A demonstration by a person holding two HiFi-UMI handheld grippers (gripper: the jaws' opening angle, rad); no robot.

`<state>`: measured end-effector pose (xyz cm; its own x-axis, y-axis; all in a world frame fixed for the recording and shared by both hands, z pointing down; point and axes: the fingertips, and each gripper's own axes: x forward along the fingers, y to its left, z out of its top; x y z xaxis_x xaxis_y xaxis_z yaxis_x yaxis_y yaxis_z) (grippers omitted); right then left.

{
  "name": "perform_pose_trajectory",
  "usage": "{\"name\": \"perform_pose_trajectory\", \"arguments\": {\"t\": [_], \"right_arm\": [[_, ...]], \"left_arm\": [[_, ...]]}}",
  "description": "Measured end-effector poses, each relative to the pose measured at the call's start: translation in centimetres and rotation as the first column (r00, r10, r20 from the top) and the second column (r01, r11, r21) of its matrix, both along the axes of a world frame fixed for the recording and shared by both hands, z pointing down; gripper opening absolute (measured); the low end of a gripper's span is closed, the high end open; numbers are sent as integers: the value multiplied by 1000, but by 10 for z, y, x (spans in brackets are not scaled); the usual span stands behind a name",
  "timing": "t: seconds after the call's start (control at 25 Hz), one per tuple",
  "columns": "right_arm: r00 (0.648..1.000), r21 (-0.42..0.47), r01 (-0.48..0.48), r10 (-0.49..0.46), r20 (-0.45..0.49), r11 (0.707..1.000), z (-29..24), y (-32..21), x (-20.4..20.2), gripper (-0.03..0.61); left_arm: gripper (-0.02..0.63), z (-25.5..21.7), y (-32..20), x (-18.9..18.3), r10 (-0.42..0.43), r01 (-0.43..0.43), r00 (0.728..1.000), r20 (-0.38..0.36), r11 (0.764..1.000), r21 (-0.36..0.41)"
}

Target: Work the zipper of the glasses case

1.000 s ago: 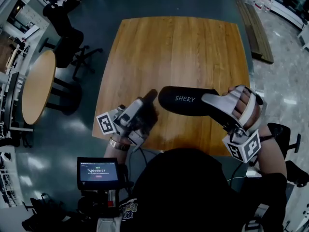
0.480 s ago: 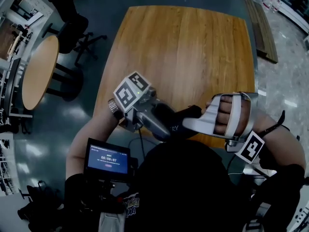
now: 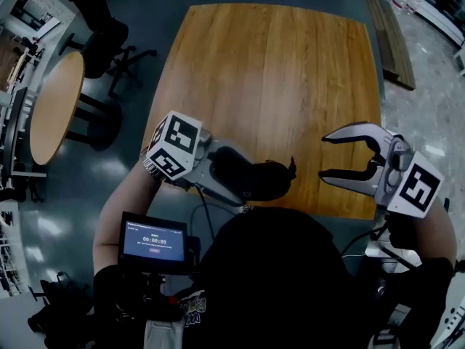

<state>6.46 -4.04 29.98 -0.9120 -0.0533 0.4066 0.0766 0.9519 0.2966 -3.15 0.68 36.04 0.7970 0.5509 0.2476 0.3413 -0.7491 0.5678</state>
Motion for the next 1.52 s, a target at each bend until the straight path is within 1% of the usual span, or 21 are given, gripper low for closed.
{"name": "perform_pose_trajectory", "arguments": {"t": [0.04,0.08,0.12,0.16,0.24,0.36,0.44,0.52,0.56,0.64,0.72,0.8,0.88,0.96,1.04,1.12,1.2,1.24,1.36,1.44,1.52], "right_arm": [[1000,-127,29,-28,9,992,0,3,-3,189],[998,-212,70,-68,17,975,-2,7,-11,178],[994,-290,108,-105,26,951,-4,13,-22,178],[990,-377,143,-139,39,915,-6,19,-32,176],[968,-517,238,-243,59,822,-8,31,-45,175],[920,-627,339,-387,64,702,2,33,-42,160],[895,-694,372,-436,92,616,3,37,-42,164],[875,-755,384,-471,113,532,7,46,-49,190],[869,-776,384,-480,120,501,10,50,-54,205],[864,-814,372,-487,128,445,16,56,-62,198],[862,-838,366,-486,143,404,20,59,-67,166],[858,-848,366,-492,148,383,23,60,-71,133],[855,-852,358,-501,135,383,28,61,-73,118],[854,-850,351,-506,118,393,31,60,-74,111],[855,-843,347,-507,104,411,31,59,-74,82],[859,-836,345,-502,98,427,31,56,-73,46],[865,-831,348,-491,105,435,29,53,-72,37],[866,-831,351,-486,113,432,28,51,-71,35],[872,-839,361,-467,148,407,23,47,-69,34],[883,-846,361,-436,175,392,21,42,-70,32],[897,-860,351,-397,196,370,19,35,-72,32]], "left_arm": [[295,0,3,-3,32,-33,999,21,999,27],[295,-1,5,-4,63,-66,997,46,997,48],[295,-2,8,-6,94,-98,993,70,993,66],[295,-4,11,-6,122,-130,988,92,988,82],[294,-6,18,-5,173,-189,976,131,975,118],[294,-8,29,0,229,-268,954,193,941,209],[294,-7,32,2,250,-314,937,242,908,277],[294,-4,36,2,264,-354,920,288,875,329],[295,-2,37,1,268,-370,913,307,859,353],[295,1,39,0,266,-389,905,332,834,392],[295,4,39,-2,260,-398,898,354,822,406],[295,9,38,-5,256,-408,891,375,817,409],[295,14,38,-7,254,-414,884,391,814,407],[293,18,36,-9,247,-418,879,408,810,411],[295,19,34,-12,238,-416,877,417,810,413],[294,18,32,-13,232,-407,880,414,816,409],[295,18,30,-13,225,-398,884,409,821,409],[295,17,29,-13,223,-394,887,405,821,412],[295,16,24,-11,216,-388,893,395,814,433],[295,16,20,-10,206,-389,894,398,799,459],[295,16,13,-11,187,-388,895,405,776,497]]}}
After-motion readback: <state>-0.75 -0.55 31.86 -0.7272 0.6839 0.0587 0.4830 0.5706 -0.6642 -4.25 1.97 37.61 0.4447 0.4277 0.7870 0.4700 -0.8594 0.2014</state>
